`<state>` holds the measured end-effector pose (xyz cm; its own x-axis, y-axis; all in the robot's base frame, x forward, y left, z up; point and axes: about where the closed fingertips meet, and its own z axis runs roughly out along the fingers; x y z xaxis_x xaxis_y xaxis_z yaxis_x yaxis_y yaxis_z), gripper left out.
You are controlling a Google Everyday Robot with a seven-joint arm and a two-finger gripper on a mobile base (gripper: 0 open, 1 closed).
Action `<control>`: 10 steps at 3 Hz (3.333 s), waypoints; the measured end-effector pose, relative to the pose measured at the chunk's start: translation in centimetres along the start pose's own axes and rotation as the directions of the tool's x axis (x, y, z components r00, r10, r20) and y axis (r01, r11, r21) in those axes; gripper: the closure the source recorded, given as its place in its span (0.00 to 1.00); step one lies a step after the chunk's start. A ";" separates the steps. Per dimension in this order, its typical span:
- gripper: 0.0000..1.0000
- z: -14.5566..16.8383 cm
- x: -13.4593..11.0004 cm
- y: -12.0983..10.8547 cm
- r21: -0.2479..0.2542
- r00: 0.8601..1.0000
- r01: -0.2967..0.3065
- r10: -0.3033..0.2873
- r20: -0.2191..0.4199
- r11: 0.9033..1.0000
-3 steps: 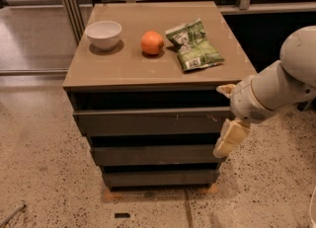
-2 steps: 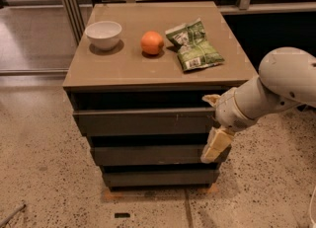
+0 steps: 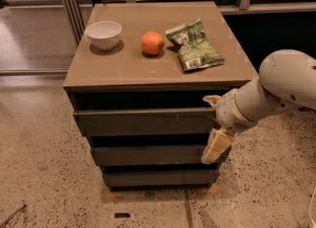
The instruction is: Open top drawer
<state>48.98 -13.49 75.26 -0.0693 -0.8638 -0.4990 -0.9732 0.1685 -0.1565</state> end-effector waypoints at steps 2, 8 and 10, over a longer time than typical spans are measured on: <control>0.00 1.9 1.4 -0.9 0.055 0.999 0.041 -0.040 -0.021 0.998; 0.00 12.8 2.9 -9.2 -0.005 0.995 0.096 -0.097 -0.004 0.995; 0.00 11.9 1.6 -7.1 -0.089 0.996 0.092 -0.091 0.014 0.992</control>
Offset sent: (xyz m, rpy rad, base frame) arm 0.0247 -0.0086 -0.0374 -0.0458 -0.0962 0.0011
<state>58.37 -10.42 65.36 0.0229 -0.8688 -0.4946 -0.9911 0.0452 -0.1251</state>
